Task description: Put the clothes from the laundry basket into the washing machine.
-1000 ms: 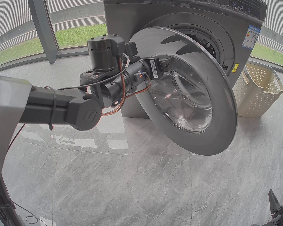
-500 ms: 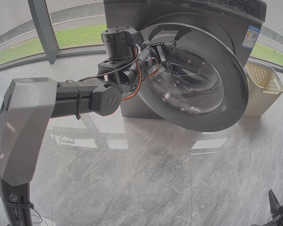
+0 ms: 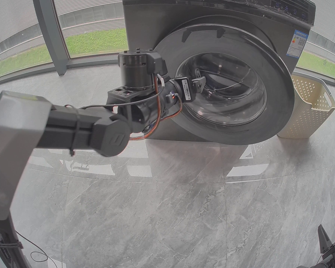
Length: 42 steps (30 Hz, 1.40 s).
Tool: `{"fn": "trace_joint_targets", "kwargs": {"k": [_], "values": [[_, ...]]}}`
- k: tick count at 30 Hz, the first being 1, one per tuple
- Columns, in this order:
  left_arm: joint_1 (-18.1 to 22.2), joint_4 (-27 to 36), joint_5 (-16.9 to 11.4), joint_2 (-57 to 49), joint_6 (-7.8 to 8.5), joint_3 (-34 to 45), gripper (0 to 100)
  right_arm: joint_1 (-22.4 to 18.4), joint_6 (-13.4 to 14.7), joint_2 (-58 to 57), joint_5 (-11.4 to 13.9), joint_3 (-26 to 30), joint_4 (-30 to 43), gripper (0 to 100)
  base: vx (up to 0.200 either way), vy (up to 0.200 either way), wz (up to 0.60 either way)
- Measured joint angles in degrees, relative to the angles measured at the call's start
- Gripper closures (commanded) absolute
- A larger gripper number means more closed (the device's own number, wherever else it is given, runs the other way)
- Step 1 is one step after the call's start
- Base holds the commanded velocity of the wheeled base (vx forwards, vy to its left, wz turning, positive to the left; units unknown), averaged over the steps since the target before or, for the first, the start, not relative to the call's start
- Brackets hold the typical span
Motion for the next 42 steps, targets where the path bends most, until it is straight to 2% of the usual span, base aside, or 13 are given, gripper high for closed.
{"fn": "trace_joint_targets", "kwargs": {"k": [6,13,18,23,27,33,37,42], "values": [[-1.4,-0.4,-1.2,-11.6,0.38,16.5,0,0.0,0.0,0.0,0.0,0.0,0.0,0,0.0,0.0,0.0],[-2.1,-0.4,-2.2,-29.0,2.29,37.0,0,0.0,0.0,0.0,0.0,0.0,0.0,0,0.0,0.0,0.0],[-1.0,-0.4,-2.8,-42.1,3.39,50.5,0,0.0,0.0,0.0,0.0,0.0,0.0,0,0.0,0.0,0.0],[1.9,0.3,-3.4,-56.7,4.53,62.8,0,0.0,0.0,0.0,0.0,0.0,0.0,0,0.0,0.0,0.0],[6.5,1.9,-4.3,-68.0,5.94,71.5,0,0.0,-0.1,0.0,0.0,0.0,0.0,0,0.0,0.0,0.0],[18.9,4.7,-6.4,-82.7,8.23,82.9,0,0.0,-0.1,0.0,0.0,0.0,0.0,0,0.0,0.0,0.0],[26.1,8.6,-7.8,-91.5,9.14,87.2,0,0.0,-0.1,0.0,0.0,0.0,0.0,0,0.0,0.0,0.0],[35.3,16.6,-11.5,-101.7,10.91,89.3,0,0.0,-0.1,0.0,0.1,0.0,0.0,0,0.0,0.0,0.0]]}}
